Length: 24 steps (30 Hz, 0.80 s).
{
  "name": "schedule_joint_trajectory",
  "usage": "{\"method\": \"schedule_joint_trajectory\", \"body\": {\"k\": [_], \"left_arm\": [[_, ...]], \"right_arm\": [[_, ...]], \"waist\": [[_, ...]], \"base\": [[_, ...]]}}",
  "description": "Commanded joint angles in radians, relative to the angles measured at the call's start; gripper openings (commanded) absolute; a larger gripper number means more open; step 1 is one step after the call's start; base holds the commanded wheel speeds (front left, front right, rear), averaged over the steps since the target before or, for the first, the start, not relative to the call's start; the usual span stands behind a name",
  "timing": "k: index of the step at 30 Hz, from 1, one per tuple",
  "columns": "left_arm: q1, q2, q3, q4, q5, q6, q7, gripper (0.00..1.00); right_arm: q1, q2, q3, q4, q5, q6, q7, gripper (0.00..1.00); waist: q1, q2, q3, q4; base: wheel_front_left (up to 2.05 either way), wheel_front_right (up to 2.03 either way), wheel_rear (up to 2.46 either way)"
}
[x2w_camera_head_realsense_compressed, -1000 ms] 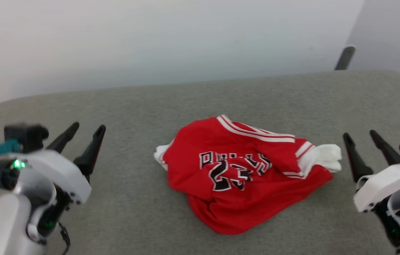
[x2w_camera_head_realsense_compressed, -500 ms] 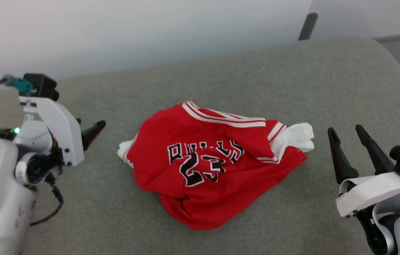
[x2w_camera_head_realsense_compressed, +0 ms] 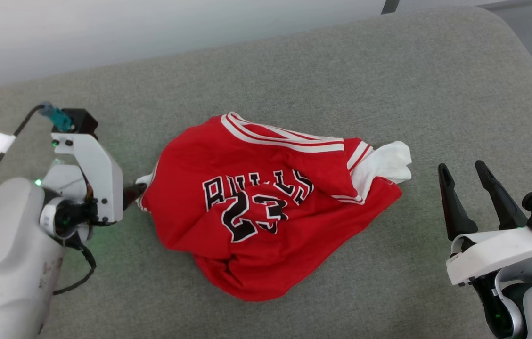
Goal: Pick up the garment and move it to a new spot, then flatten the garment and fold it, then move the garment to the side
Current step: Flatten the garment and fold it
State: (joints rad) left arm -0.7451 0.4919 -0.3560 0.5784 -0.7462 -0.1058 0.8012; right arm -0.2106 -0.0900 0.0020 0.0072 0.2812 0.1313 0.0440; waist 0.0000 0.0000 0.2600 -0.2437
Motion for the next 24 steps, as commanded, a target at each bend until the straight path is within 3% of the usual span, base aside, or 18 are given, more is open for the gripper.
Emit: {"method": "schedule_joint_trajectory", "body": {"k": [1,6,7,8,9,10,17,24], "left_arm": [[-0.012,-0.006,-0.005,0.009,0.005,0.002,0.004,1.0],[-0.009,-0.023,-0.032,0.038,0.014,0.0,0.015,1.0],[-0.006,-0.027,-0.036,0.045,0.013,-0.001,0.018,0.96],[-0.005,-0.033,-0.041,0.049,0.01,-0.003,0.015,0.69],[-0.003,-0.041,-0.046,0.052,0.004,-0.006,0.015,0.28],[-0.002,-0.047,-0.048,0.057,-0.003,-0.009,0.014,0.0],[-0.026,-0.053,-0.057,0.065,-0.018,-0.017,-0.015,0.0],[-0.059,-0.014,-0.064,0.058,-0.005,-0.019,-0.043,0.0]], "right_arm": [[-0.003,0.003,-0.005,-0.003,-0.007,-0.001,-0.003,1.0],[-0.015,0.006,-0.002,-0.004,-0.01,-0.001,-0.004,1.0],[-0.018,0.006,-0.001,-0.004,-0.01,-0.001,-0.003,1.0],[-0.02,0.007,0.0,-0.004,-0.01,-0.001,-0.004,1.0],[-0.02,0.007,0.0,-0.004,-0.01,-0.001,-0.004,1.0],[-0.02,0.007,-0.001,-0.004,-0.009,-0.001,-0.004,1.0],[-0.021,0.007,-0.01,-0.002,-0.011,-0.001,0.0,1.0],[-0.005,0.005,-0.021,-0.004,-0.017,-0.001,0.009,1.0]], "waist": [[0.0,0.0,0.005,0.002],[0.0,0.0,0.01,0.006],[0.0,0.0,0.011,0.006],[0.0,0.0,0.012,0.007],[0.0,0.0,0.013,0.008],[0.0,0.0,0.014,0.009],[0.0,0.0,0.009,0.02],[0.0,0.0,-0.018,0.047]], "base": [[0.0,0.0,0.0],[0.0,0.0,0.0],[0.0,0.0,0.0],[0.0,0.0,0.0],[0.0,0.0,0.0],[0.0,0.0,0.0],[0.0,0.0,0.0],[0.0,0.0,0.0]]}}
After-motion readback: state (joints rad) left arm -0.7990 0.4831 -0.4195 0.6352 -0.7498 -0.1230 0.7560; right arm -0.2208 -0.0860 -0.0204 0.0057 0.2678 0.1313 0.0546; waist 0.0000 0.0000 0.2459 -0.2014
